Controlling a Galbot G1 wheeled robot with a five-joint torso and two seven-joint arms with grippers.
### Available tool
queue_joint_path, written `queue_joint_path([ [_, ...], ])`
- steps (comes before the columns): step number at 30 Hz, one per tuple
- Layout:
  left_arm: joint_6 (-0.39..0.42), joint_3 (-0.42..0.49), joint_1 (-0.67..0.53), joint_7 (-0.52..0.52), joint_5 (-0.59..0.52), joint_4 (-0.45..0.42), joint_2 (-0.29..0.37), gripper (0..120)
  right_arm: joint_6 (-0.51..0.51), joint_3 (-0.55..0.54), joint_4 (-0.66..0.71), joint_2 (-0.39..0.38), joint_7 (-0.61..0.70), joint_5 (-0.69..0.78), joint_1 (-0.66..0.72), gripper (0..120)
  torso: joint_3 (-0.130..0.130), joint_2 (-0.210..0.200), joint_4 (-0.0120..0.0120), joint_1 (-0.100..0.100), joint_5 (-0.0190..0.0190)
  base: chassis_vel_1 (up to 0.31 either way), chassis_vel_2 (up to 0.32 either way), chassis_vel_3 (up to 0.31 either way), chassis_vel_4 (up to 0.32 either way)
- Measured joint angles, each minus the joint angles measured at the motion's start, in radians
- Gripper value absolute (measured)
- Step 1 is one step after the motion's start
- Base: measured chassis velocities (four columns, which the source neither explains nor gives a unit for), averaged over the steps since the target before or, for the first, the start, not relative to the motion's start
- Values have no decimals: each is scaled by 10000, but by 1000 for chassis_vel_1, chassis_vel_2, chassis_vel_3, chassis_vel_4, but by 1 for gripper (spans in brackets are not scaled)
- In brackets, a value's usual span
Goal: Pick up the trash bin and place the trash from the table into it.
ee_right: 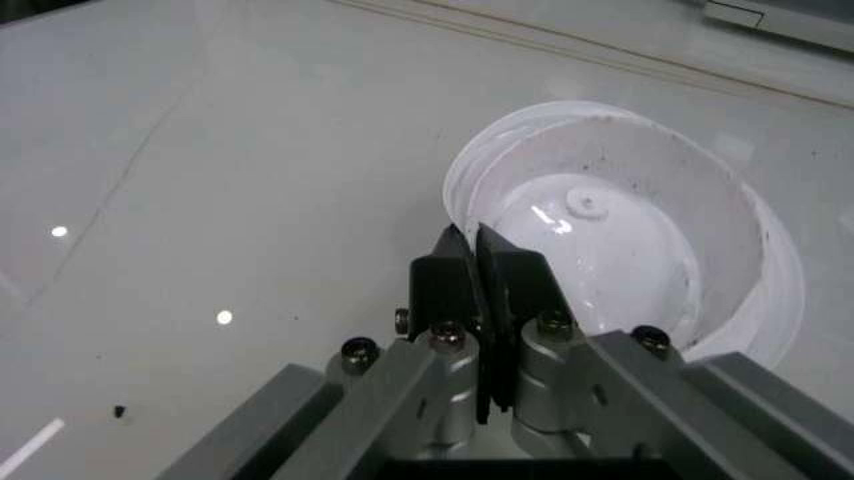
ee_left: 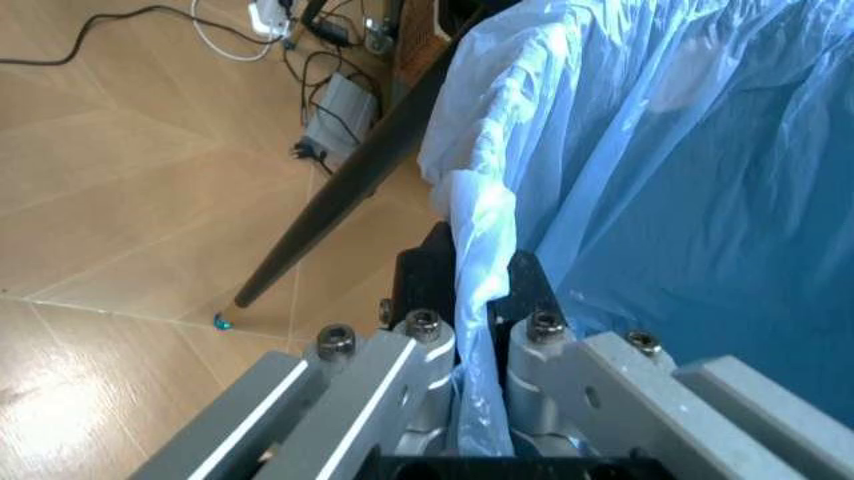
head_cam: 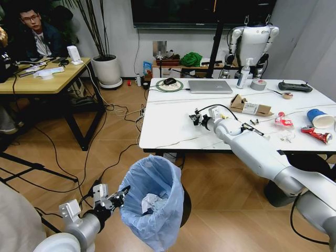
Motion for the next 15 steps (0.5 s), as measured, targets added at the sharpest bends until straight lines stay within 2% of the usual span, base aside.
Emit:
queue_joint_path([
  [2, -4, 48, -37, 7, 0, 23, 0, 0, 21, 69, 547, -272, -24, 287, -1, 0, 1, 0, 2, 1, 0, 0, 0, 0, 0],
  [5, -6, 159, -134, 66, 0, 99, 27, 0, 163, 199, 2299, -1015, -277, 955, -121, 0, -1, 0, 0, 0, -4, 0, 0, 0, 0],
  [6, -6, 159, -134, 66, 0, 99, 27, 0, 163, 199, 2299, -1015, -277, 955, -121, 0, -1, 0, 0, 0, -4, 0, 0, 0, 0],
  [12, -18, 275, -319, 134, 10, 267, 66, 0, 784, 306, 6166, -2299, -1099, 2688, -658, 0, -2, 0, 0, 0, -4, 0, 0, 0, 0],
  [15, -19, 257, -315, 141, 9, 271, 66, 0, 972, 281, 7191, -2620, -1745, 2996, -851, 0, -4, 1, 2, -2, -6, 0, 0, 0, 0],
])
